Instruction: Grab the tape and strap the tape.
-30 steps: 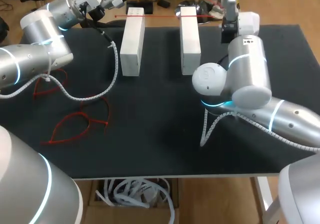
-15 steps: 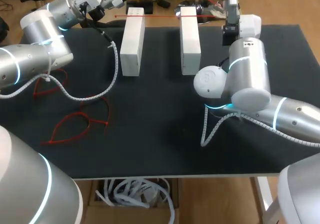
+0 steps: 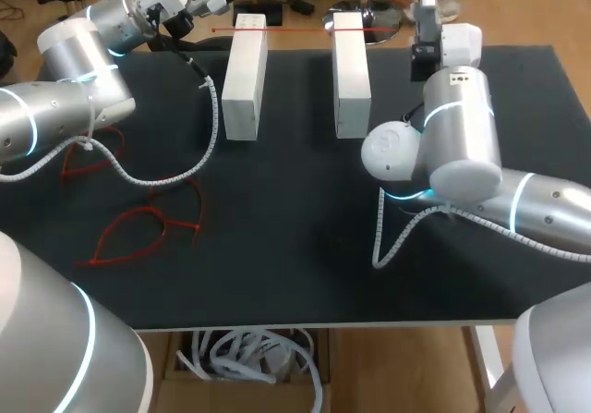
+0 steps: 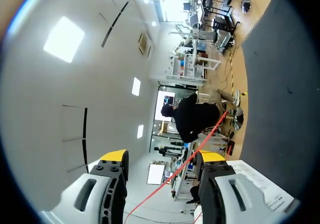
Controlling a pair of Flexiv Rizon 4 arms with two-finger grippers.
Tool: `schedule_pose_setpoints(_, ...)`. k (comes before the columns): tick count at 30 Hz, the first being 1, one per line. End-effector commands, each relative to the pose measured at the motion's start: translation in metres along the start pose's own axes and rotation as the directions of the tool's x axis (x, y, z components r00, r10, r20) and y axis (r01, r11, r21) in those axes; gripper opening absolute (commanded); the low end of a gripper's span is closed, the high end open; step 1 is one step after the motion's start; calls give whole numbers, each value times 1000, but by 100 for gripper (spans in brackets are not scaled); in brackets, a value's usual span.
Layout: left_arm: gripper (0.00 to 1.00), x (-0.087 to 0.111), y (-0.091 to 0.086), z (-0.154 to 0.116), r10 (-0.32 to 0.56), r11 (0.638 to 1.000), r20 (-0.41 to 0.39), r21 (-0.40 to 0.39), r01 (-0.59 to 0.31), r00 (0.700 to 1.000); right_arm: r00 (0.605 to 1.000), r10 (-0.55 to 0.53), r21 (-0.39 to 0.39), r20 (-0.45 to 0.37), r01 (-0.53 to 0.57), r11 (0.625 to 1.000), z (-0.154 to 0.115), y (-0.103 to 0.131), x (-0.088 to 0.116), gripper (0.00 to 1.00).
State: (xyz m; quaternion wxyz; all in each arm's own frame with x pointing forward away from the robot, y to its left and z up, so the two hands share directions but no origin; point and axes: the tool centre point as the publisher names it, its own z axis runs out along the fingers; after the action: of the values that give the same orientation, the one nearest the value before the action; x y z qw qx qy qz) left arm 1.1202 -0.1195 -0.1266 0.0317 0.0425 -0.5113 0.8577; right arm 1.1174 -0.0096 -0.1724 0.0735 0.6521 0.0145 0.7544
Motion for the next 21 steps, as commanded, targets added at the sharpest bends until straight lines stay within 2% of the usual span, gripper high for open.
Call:
schedule_pose_setpoints(1, 0, 2, -1, 1, 1, 1000, 5, -1, -1, 1000, 1000, -4, 8, 8, 4, 1000, -4, 1, 1, 60)
schedule_pose_setpoints(2, 0, 2, -1, 1, 1, 1000, 5, -1, -1, 1000, 1000, -5, 9, 9, 5, 1000, -5, 1, 0, 62)
schedule_pose_setpoints(5, 0, 2, -1, 1, 1, 1000, 5, -1, -1, 1000, 1000, -11, 13, 13, 11, 1000, -7, 2, 0, 58)
schedule_pose_setpoints(12, 0, 2, -1, 1, 1, 1000, 5, -1, -1, 1000, 1000, -15, 15, 11, 15, 1000, -10, 3, 3, 61)
schedule_pose_setpoints(14, 0, 2, -1, 1, 1, 1000, 5, -1, -1, 1000, 1000, -17, 13, 11, 16, 1000, -11, 4, 3, 50)
schedule_pose_setpoints(18, 0, 2, -1, 1, 1, 1000, 5, -1, -1, 1000, 1000, -19, 11, 10, 19, 1000, -11, 5, 3, 45)
schedule_pose_setpoints(21, 0, 2, -1, 1, 1, 1000, 5, -1, -1, 1000, 1000, -21, 10, 11, 21, 1000, -11, 5, 3, 45)
